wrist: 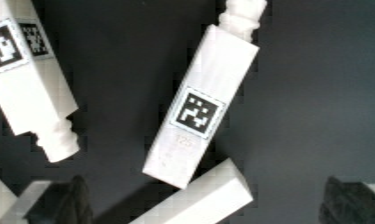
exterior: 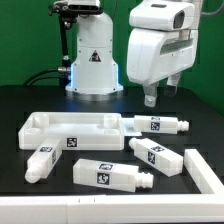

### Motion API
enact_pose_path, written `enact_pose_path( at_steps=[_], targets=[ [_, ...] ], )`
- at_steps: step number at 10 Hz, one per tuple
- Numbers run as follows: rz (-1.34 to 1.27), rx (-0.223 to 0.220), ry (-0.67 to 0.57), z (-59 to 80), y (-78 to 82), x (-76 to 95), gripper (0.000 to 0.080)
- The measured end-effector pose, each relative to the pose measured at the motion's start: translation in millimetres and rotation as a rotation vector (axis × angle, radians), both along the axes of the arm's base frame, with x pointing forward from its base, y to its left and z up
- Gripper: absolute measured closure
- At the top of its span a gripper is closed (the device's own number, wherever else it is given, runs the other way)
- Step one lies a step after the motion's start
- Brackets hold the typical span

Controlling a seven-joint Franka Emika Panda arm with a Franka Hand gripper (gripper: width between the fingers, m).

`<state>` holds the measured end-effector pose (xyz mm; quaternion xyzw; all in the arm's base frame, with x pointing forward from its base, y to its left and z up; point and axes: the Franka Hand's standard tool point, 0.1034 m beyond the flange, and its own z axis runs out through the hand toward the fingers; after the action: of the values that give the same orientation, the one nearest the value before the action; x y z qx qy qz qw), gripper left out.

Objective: Assemble desk

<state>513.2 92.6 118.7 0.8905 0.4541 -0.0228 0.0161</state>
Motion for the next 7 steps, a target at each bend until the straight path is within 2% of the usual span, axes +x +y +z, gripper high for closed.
enact_pose_path(
  at_steps=[4,5,7],
  targets=[
    [-0.002,0.001,0.002,-0.6,0.0,-0.4,0.0150],
    [-0.017,0.003,0.000,-4.3,0.6,-0.6,0.0150],
    [-0.089,0.024,-0.025,-31.9,4.4,1.0,0.0150]
  ],
)
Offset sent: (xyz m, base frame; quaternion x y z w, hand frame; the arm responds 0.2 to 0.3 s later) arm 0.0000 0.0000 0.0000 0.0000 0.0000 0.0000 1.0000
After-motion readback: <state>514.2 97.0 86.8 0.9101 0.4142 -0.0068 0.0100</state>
